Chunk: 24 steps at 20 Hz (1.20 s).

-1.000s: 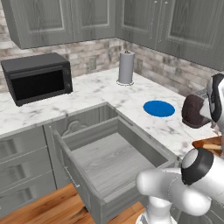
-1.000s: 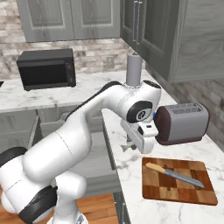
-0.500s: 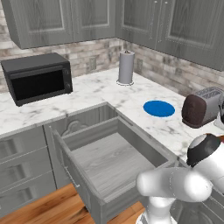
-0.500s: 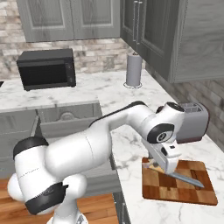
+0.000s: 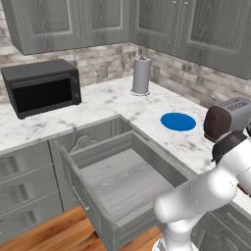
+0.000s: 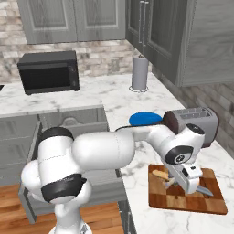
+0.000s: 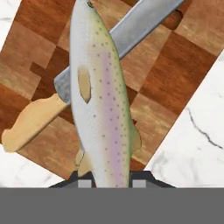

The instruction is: Pick up the knife from the drawer and place it on the cutting board. Then place the meat from the plate to the cutting board.

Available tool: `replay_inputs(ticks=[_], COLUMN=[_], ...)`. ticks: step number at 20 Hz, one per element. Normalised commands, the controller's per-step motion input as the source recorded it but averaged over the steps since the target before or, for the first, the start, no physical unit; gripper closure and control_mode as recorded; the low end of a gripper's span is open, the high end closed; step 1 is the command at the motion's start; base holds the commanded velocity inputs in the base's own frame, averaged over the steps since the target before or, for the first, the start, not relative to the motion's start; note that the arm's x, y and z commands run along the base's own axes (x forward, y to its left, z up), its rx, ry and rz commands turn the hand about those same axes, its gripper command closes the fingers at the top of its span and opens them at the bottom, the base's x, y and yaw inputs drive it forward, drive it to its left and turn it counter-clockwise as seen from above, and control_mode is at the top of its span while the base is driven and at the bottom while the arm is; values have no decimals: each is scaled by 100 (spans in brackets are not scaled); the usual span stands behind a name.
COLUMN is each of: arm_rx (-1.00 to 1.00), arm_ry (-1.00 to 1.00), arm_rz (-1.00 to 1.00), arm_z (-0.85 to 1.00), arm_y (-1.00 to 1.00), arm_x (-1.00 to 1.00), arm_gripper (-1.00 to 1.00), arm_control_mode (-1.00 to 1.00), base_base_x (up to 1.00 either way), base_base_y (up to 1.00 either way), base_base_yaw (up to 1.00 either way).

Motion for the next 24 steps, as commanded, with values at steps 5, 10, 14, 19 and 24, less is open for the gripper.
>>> replay_inputs(ticks=[5, 10, 14, 19, 24], arm_rx=[0, 0, 0, 1, 0], arm_ry=[1, 0, 2, 0, 0], arm_rz=[0, 0, 0, 0, -1], arm_z=[-44, -37, -36, -2, 17], arm_y=[-31, -31, -24, -8, 0], arm_x=[24, 16, 11, -2, -39], arm_gripper=[100, 100, -100, -100, -100], arm_control_mode=[-100, -100, -100, -100, -100], base_base_x=[0, 0, 0, 0, 0], base_base_y=[0, 0, 0, 0, 0], base_base_yaw=[0, 0, 0, 0, 0])
